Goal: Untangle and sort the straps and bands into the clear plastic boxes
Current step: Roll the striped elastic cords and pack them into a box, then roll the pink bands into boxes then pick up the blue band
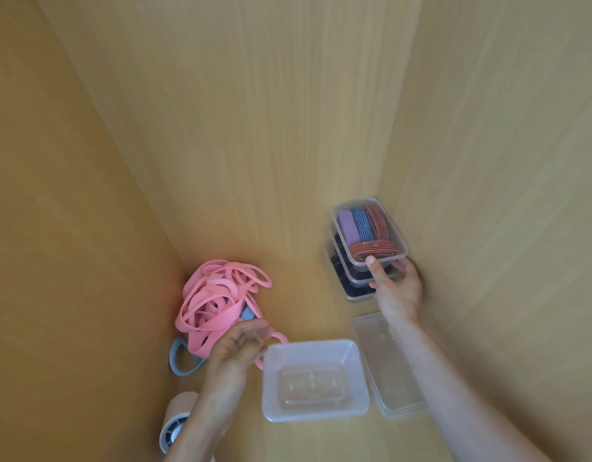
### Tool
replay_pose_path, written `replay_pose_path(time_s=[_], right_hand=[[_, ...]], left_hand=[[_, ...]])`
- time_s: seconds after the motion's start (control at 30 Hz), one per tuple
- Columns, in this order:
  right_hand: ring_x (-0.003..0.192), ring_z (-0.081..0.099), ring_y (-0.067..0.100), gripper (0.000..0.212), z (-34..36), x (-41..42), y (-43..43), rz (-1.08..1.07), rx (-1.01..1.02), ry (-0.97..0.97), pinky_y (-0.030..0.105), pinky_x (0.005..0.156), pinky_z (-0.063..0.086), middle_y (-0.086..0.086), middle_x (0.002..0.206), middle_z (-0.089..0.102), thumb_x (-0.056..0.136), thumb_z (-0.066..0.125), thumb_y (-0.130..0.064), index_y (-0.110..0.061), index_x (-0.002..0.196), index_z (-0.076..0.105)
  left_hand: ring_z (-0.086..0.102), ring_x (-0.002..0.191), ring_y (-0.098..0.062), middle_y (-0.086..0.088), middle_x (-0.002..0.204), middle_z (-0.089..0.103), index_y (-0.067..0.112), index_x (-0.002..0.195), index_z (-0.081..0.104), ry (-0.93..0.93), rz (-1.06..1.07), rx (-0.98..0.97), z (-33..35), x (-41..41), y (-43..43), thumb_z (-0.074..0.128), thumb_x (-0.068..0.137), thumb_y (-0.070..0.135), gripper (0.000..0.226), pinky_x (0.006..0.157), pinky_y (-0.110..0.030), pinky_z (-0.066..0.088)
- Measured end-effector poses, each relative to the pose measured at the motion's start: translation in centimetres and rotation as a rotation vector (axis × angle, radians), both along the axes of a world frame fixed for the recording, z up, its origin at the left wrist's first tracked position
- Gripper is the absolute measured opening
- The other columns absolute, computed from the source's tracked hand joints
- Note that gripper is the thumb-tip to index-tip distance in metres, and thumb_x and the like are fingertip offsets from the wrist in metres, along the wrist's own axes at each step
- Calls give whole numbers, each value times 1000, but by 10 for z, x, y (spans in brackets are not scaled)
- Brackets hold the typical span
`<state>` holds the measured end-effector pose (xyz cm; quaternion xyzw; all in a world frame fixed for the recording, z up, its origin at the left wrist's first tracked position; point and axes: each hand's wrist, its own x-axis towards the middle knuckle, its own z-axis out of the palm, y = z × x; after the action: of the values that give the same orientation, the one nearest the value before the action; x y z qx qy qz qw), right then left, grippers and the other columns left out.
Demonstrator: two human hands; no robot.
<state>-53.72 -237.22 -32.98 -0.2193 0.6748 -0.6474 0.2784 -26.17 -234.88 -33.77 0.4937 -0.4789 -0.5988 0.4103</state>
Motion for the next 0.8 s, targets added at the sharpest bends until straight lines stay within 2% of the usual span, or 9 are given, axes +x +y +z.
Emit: replay_pose_path(time_s=[0.1, 0.17, 0.27, 0.37, 0.43, 0.47, 0.57, 0.67, 0.8], right_hand=[[86, 74, 19, 50, 2, 4, 6, -26, -6, -26, 46, 87, 60, -14, 124, 62, 85, 77, -39, -28, 129, 57], [79, 71, 19, 45, -2, 8, 15, -77, -9, -68, 41, 82, 57, -11, 126, 59, 95, 68, -30, -19, 135, 49], [79, 59, 21, 22, -10, 20, 35, -126, -49, -85, 24, 66, 47, 1, 121, 56, 101, 54, -10, -20, 120, 46], [69, 55, 8, 22, -10, 39, 52, -69, -60, -32, 16, 61, 45, -2, 95, 55, 100, 47, 2, -17, 111, 48], [60, 54, 2, 20, -11, 51, 56, -6, -69, 1, 16, 60, 46, -2, 82, 54, 99, 49, 5, -13, 107, 51], [62, 55, 7, 19, -16, 56, 55, 29, -63, 36, 22, 62, 47, -1, 80, 55, 98, 51, 5, -13, 104, 53], [68, 53, 20, 30, -28, 66, 50, 165, -19, 177, 35, 68, 44, -1, 78, 60, 91, 57, 11, -19, 91, 57], [71, 58, 12, 37, -31, 75, 44, 387, 40, 408, 26, 69, 47, -10, 77, 63, 86, 59, 13, -24, 84, 61], [102, 60, 13, 19, -29, 83, 29, 756, 276, 878, 32, 95, 48, -10, 105, 65, 88, 64, -15, -25, 104, 68]], left_hand=[[69, 106, -23, -9, 109, 75, 7, 110, 71, -22, 17, 3, 0, 1, 0, 58, 82, 14, 32, 101, -44, 50], [70, 102, -24, -9, 107, 75, 6, 110, 71, -39, 35, 4, -3, 3, 1, 59, 93, 2, 21, 100, -44, 51], [70, 94, -24, -8, 105, 74, 4, 103, 72, -42, 93, 14, -7, 4, -1, 57, 94, -5, 20, 95, -43, 52], [67, 88, -26, -11, 98, 74, 0, 95, 72, -10, 161, 20, -6, 3, -2, 71, 83, 5, 13, 84, -38, 54], [67, 83, -23, -12, 94, 73, -2, 94, 70, 3, 175, 12, -4, 2, -1, 72, 78, 9, 19, 82, -37, 54], [67, 80, -20, -11, 91, 73, -3, 93, 69, 10, 176, 9, -4, 3, -1, 69, 75, 9, 22, 82, -37, 54], [70, 84, -22, -11, 91, 74, -3, 91, 68, 6, 208, 10, -7, 7, 3, 61, 69, 12, 28, 84, -35, 55], [69, 99, -30, -14, 99, 74, -5, 95, 68, -41, 234, -11, -11, 13, 8, 60, 71, 12, 30, 91, -41, 54], [70, 96, -27, -12, 97, 75, -3, 96, 68, -50, 279, -12, -12, 19, 20, 61, 73, 12, 29, 89, -36, 56]])
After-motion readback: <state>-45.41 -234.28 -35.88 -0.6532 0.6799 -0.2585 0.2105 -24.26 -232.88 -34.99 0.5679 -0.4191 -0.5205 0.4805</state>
